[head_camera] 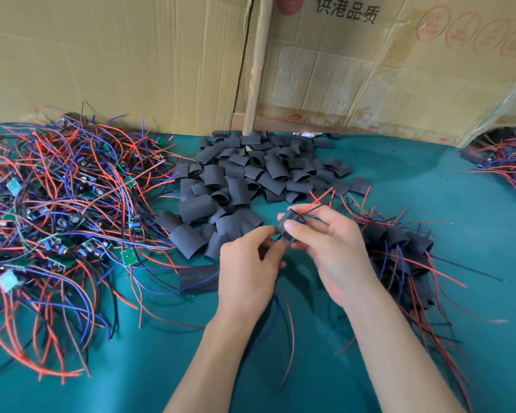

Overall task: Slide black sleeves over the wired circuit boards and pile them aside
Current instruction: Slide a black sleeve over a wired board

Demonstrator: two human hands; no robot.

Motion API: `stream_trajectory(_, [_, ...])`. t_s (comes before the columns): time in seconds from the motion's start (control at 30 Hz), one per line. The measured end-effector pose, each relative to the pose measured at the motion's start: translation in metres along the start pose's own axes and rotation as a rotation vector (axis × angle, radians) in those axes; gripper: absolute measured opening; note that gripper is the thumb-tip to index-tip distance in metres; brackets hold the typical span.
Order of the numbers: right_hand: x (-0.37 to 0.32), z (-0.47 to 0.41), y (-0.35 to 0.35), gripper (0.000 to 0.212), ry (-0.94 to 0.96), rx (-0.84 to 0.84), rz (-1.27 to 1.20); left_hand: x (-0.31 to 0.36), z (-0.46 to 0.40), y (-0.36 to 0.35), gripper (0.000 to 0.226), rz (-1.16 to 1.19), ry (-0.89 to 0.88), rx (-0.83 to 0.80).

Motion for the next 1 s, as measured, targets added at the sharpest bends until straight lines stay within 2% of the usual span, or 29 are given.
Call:
stream_trajectory(0.1, [0.0,0.0,0.006,0.019,0.016,0.036,0.024,0.002,0.001,0.001,0.036,0.136,0.063,-0.028])
stream_trajectory(0.23, [-0.001,-0.001,0.012,0.021,0.078,0.095,-0.057,0.002,0.0,0.003,0.04,0.139,0.047,-0.073])
stream_trajectory(0.37, [-0.01,-0.002,0.021,0.029,0.147,0.157,-0.256,0.002,-0.001,0.002,0.019,0.02,0.031,-0.106])
stream_trajectory(0.47, [-0.01,-0.002,0.022,0.029,0.147,0.162,-0.277,0.0,-0.003,0.003,0.013,0.067,0.034,-0.106])
stream_trajectory(0.57, [-0.007,-0.002,0.017,0.02,0.14,0.157,-0.081,-0.002,-0.004,0.003,0.017,0.098,0.014,-0.1])
stream_trajectory(0.67, [0.001,-0.002,0.005,0.021,0.118,0.077,0.112,0.001,-0.003,0.001,0.02,0.02,-0.034,-0.096])
stream_trajectory(0.8, [0.003,-0.002,0.004,0.024,0.112,0.004,0.162,0.0,-0.004,0.004,0.021,0.042,-0.038,-0.12])
stream_trajectory(0.9, [0.002,-0.003,0.008,0.021,0.109,-0.023,0.211,-0.001,-0.005,0.003,0.033,0.077,-0.011,-0.153])
stream_trajectory(1.0, [0.003,-0.003,0.006,0.016,0.161,-0.067,0.466,-0.008,-0.006,0.001,0.045,0.065,0.032,-0.162])
Point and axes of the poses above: each hand's wrist, its own z-axis away from the middle knuckle, its own y-axis out of the back of the hand, x = y × z, the point moved 3 cm from there along -z, towards the middle knuckle, and after that the axes turned 9 degrees about -x, right-handed, at the moved point
